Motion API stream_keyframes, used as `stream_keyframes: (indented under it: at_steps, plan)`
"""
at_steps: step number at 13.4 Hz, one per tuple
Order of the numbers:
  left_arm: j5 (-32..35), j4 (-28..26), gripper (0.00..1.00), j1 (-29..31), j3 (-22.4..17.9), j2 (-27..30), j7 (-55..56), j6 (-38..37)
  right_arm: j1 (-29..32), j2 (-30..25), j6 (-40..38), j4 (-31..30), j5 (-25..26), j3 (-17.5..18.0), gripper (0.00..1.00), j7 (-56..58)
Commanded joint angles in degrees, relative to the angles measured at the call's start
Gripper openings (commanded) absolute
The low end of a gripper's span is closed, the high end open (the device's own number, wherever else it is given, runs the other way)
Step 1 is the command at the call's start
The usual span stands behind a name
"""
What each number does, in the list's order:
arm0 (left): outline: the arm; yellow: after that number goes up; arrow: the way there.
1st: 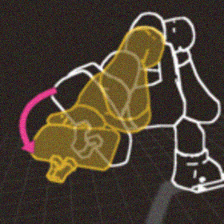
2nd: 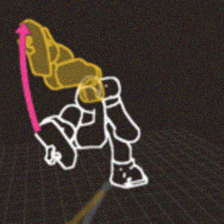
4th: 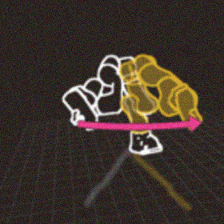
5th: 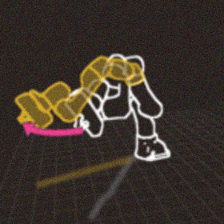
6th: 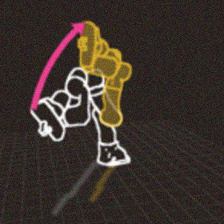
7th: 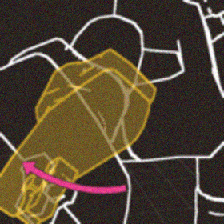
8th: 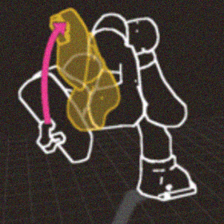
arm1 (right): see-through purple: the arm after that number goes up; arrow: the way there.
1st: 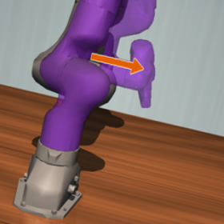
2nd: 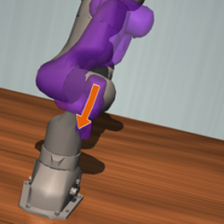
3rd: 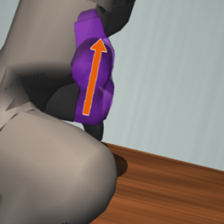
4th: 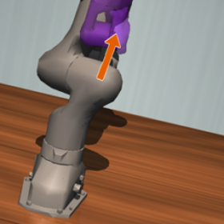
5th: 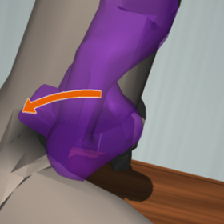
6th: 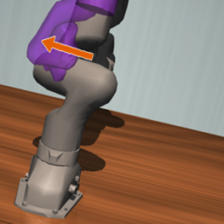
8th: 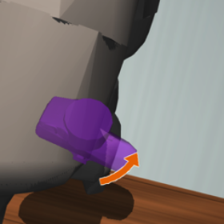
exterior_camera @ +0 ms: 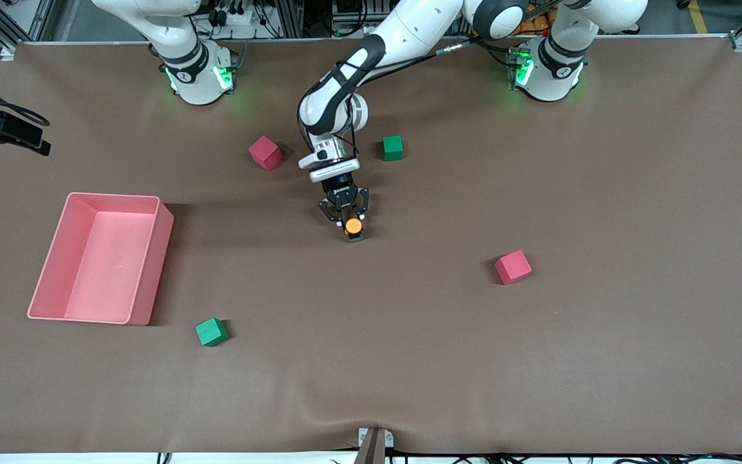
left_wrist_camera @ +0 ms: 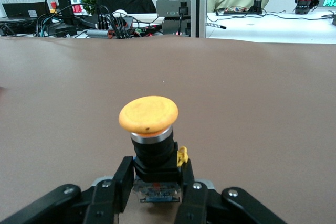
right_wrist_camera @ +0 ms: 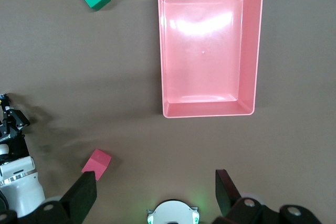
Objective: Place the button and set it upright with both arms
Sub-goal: 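Lower the button upright onto the table and open the left gripper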
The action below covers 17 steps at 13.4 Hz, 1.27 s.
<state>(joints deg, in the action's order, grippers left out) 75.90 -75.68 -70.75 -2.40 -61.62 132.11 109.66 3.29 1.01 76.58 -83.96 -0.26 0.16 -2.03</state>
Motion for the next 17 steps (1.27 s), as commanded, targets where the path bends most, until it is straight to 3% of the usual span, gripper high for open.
stream_keyframes:
  at_steps: [1,6,8,10,11,13,17]
  plan:
    - [2.41,1.06,0.32,-0.53,-0.32,-1.04,1.48,-1.29,0.05,0.04,-0.38,-0.06,-0.53,0.02,1.00,-0.69]
    - [2.50,1.06,0.35,-0.53,-0.32,-1.75,1.57,-1.29,-0.04,0.04,-0.30,-0.06,-0.62,0.02,1.00,-0.69]
    - [2.41,1.15,0.57,-0.53,-0.24,-1.75,1.48,-1.29,-0.04,0.04,-0.30,-0.06,-0.62,0.02,1.00,-0.69]
    - [2.41,1.24,0.87,-0.53,-0.23,-1.75,1.48,-1.29,-0.04,0.04,-0.30,-0.06,-0.62,0.02,1.00,-0.78]
    - [2.33,1.15,0.94,-0.53,-0.23,-1.75,1.48,-1.29,-0.04,0.04,-0.30,-0.06,-0.62,0.02,1.00,-0.78]
    - [2.33,1.15,1.00,-0.53,-0.23,-1.75,1.57,-1.20,-0.04,0.04,-0.30,-0.06,-0.62,0.02,1.00,-0.78]
    - [1.63,1.32,1.00,-1.05,0.20,-0.78,1.48,-1.47,-0.13,0.04,-0.30,-0.15,-0.62,0.11,1.00,-0.87]
